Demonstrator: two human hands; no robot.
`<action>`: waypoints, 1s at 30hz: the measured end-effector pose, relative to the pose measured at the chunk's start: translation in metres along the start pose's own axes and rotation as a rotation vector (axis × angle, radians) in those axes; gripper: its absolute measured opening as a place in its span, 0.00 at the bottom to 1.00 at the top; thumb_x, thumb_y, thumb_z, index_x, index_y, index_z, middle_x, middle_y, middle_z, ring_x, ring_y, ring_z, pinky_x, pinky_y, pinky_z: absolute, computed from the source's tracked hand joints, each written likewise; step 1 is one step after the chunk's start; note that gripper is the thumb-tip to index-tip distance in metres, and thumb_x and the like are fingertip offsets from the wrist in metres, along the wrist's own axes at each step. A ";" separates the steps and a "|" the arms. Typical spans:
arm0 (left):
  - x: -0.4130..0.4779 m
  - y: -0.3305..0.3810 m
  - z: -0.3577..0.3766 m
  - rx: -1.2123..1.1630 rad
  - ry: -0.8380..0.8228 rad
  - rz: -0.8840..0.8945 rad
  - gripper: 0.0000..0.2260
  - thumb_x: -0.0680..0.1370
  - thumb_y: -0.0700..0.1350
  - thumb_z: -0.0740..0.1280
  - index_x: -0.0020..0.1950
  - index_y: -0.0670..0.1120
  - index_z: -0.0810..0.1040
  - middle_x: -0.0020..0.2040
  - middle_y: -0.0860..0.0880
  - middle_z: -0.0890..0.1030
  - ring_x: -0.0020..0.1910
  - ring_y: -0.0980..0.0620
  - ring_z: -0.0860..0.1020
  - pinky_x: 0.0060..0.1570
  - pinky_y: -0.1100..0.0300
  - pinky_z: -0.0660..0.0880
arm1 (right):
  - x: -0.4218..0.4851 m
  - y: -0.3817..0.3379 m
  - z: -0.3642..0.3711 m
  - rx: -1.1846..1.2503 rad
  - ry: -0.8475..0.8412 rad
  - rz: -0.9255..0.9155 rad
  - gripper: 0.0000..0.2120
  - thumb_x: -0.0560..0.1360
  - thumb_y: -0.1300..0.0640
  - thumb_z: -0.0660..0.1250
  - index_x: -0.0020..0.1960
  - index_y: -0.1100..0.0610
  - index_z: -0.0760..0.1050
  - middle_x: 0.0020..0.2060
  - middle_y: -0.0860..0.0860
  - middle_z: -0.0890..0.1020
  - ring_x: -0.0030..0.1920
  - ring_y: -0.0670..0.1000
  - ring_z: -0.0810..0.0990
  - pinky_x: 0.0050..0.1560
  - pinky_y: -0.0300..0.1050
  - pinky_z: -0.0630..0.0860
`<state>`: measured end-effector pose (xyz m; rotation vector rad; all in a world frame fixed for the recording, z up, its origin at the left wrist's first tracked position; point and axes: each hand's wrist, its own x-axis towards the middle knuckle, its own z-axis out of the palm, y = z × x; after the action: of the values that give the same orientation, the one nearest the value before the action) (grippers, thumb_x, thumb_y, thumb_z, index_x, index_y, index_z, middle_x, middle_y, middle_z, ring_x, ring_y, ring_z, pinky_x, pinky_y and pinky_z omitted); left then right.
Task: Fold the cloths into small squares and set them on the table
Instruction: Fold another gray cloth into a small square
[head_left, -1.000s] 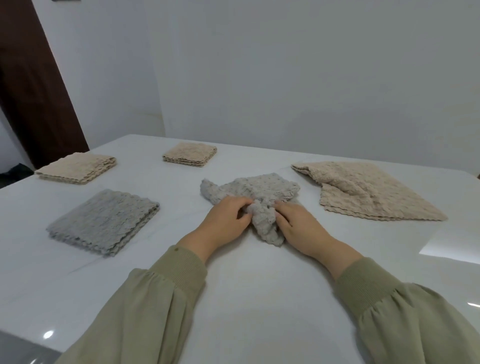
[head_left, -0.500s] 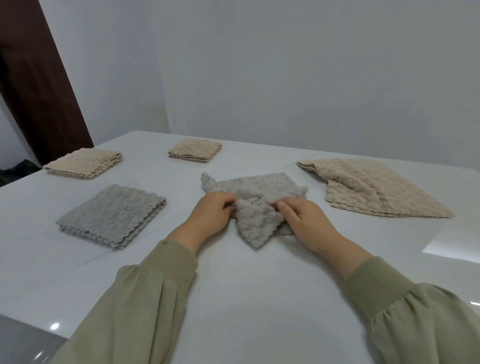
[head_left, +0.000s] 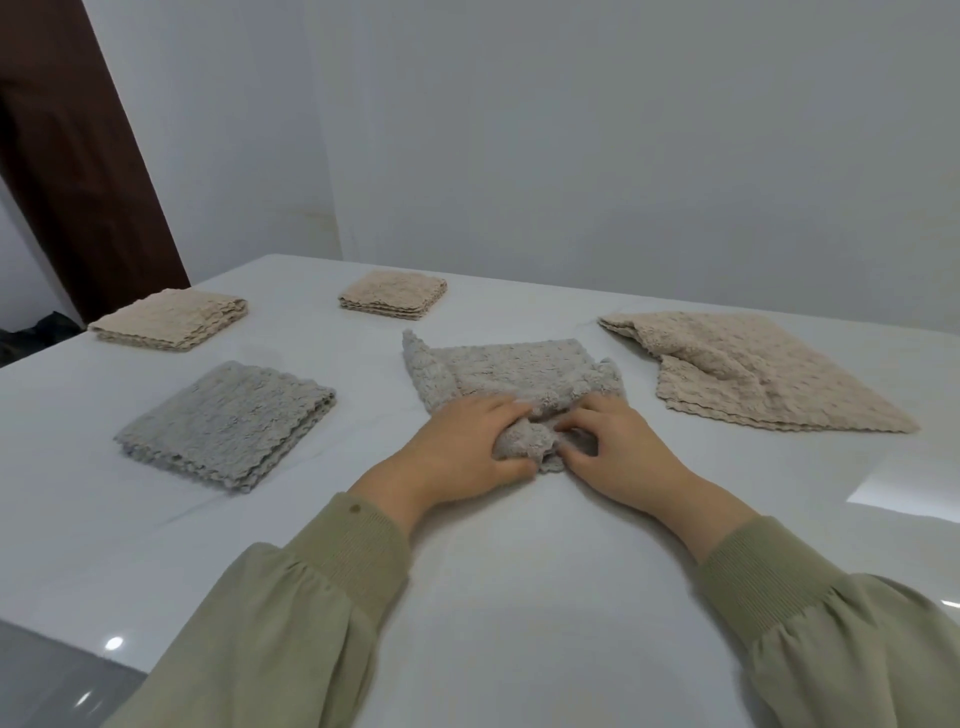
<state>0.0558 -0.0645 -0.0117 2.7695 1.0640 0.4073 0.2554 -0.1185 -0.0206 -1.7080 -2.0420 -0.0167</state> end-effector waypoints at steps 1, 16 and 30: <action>0.001 -0.002 0.002 0.048 -0.041 0.003 0.30 0.75 0.62 0.63 0.74 0.52 0.62 0.72 0.51 0.67 0.70 0.51 0.64 0.70 0.56 0.59 | 0.001 0.001 -0.001 -0.007 -0.002 0.000 0.09 0.71 0.52 0.69 0.50 0.55 0.81 0.46 0.51 0.79 0.50 0.53 0.74 0.54 0.47 0.70; -0.003 0.002 -0.009 -0.107 -0.021 0.025 0.23 0.75 0.48 0.69 0.69 0.50 0.71 0.68 0.51 0.72 0.67 0.52 0.67 0.63 0.65 0.58 | 0.006 -0.023 -0.024 -0.035 0.163 0.088 0.11 0.77 0.57 0.57 0.45 0.57 0.77 0.37 0.51 0.81 0.39 0.52 0.76 0.41 0.46 0.72; -0.008 -0.013 -0.018 -0.028 0.097 -0.014 0.14 0.69 0.31 0.63 0.47 0.46 0.80 0.48 0.50 0.76 0.52 0.51 0.71 0.50 0.61 0.67 | 0.001 0.003 0.000 -0.189 -0.298 0.244 0.26 0.80 0.42 0.49 0.76 0.49 0.53 0.77 0.49 0.53 0.76 0.50 0.49 0.73 0.57 0.48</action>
<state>0.0361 -0.0594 0.0009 2.7413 1.0900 0.5557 0.2579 -0.1167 -0.0208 -2.1808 -2.0746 0.1354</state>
